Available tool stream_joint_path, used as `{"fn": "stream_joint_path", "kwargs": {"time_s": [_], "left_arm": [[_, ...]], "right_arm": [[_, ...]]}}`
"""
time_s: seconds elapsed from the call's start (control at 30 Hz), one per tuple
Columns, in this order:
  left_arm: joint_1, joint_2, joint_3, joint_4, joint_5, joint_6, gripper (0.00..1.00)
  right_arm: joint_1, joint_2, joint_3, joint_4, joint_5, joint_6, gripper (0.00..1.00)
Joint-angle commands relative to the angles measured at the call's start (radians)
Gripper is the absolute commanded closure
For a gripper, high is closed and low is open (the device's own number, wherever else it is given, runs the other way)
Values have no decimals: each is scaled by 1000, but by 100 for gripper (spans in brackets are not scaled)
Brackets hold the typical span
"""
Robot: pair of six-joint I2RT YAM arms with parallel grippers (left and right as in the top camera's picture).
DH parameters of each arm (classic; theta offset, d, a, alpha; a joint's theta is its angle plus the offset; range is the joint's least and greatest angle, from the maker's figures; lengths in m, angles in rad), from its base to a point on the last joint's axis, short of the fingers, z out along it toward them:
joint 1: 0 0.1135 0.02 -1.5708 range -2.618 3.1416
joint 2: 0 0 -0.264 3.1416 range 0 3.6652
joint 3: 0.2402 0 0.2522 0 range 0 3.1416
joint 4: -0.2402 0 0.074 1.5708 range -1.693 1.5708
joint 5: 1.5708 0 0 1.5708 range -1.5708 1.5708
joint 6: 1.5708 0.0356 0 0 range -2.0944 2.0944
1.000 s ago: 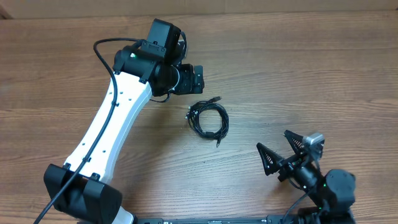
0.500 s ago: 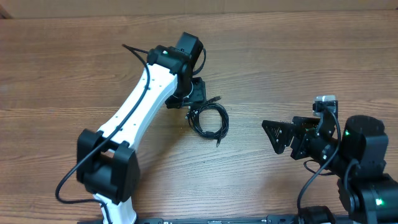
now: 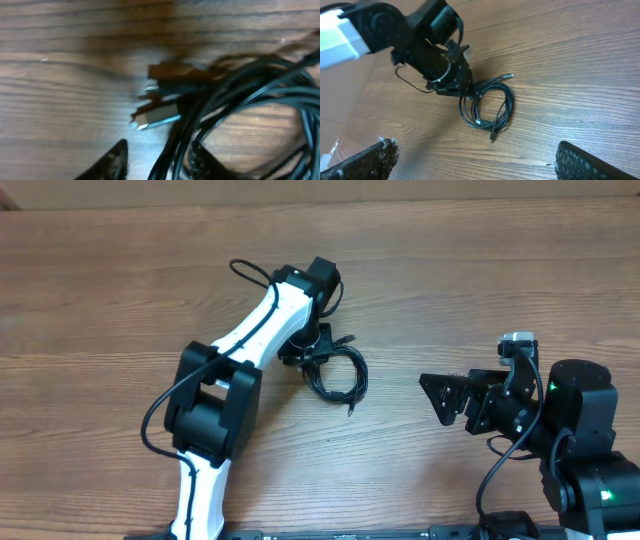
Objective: Untangle cables
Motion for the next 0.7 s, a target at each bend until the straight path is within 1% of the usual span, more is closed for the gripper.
{"fn": "stream_joint_path", "kwargs": {"time_s": [0.0,0.03,0.1,0.23,0.3,0.4,0.47,0.57,0.6,0.67], "left_arm": [[-22,34,12,23,16,48,73],[-23,35,12,31,15,48,96],[-23,32,13,32,16,55,96],[-13,-32,24,19,54,168,96],[-13,-99,24,29,116,243,96],[-13,-203,24,55,300,383,96],[-13,-275,24,58,420,440,96],[-11,-334,24,51,425,441,96],[-11,-349,24,53,436,447,96],[-5,-372,25,56,505,478,96]], "right_arm": [[-3,-6,21,4,-5,-7,0],[-3,-6,21,4,-5,-7,0],[-3,-6,21,4,-5,-6,0],[-3,1,21,9,-5,4,1],[-3,20,21,13,-5,33,1],[-3,76,21,16,-6,69,4],[-2,132,21,24,-28,68,10],[-2,198,21,51,-56,69,13],[-2,222,21,59,-68,69,16],[-2,268,21,65,-93,70,24]]}}
